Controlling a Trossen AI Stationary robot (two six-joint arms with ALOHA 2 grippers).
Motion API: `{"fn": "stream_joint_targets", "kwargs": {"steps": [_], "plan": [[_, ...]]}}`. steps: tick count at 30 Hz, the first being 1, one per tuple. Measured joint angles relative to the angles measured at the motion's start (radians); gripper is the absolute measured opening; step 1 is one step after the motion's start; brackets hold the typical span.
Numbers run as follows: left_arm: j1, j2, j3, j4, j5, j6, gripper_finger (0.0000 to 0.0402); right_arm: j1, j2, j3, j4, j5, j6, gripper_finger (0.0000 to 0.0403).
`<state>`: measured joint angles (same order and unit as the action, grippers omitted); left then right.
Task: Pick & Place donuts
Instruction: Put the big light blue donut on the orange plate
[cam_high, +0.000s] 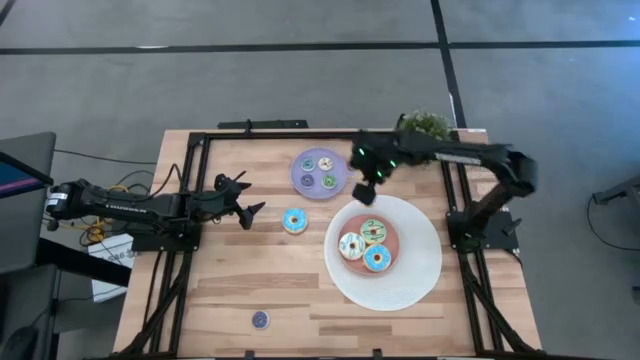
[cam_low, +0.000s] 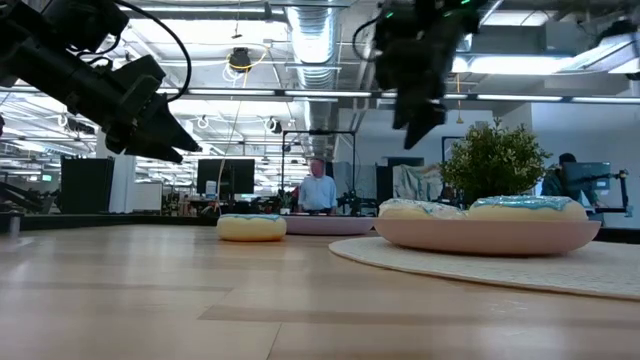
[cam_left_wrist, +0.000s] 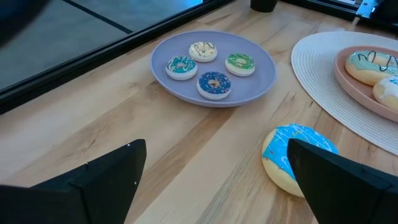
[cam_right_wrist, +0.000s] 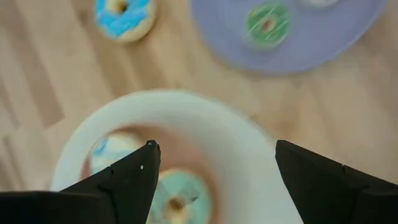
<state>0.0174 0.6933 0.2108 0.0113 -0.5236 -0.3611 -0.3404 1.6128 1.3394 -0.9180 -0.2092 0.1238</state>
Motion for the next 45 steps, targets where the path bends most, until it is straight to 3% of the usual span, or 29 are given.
{"fn": "stream_joint_targets", "kwargs": {"steps": [6,14,19,23,28,31,36,45], "plan": [[0.000,0.000,0.000,0.003,-0.010,0.000,0.0384,0.180,-0.235,-0.288,0.171,0.079,0.202,0.0309],[0.000,0.000,0.000,0.007,-0.007,-0.043,0.0384,0.486,-0.501,-0.623,0.389,0.409,0.523,0.0309],[0.000,0.000,0.000,0.007,-0.007,-0.044,0.0384,0.619,-0.577,-0.822,0.604,0.589,0.644,0.0309],[0.000,0.000,0.000,0.007,0.017,-0.044,0.0384,0.670,-0.587,-0.954,0.743,0.655,0.689,0.0309],[0.000,0.024,0.025,0.006,0.021,-0.025,0.0384,0.665,-0.587,-0.988,0.767,0.658,0.670,0.0309],[0.000,0.085,0.076,0.008,0.021,0.026,0.0384,0.652,-0.587,-0.988,0.829,0.670,0.544,0.0309],[0.000,0.256,0.188,0.008,0.032,0.107,0.0384,0.611,-0.587,-0.988,0.898,0.681,0.367,0.0309],[0.002,0.636,0.412,-0.041,0.104,0.195,0.0384,0.609,-0.587,-0.988,0.891,0.651,0.339,0.0309]]}}
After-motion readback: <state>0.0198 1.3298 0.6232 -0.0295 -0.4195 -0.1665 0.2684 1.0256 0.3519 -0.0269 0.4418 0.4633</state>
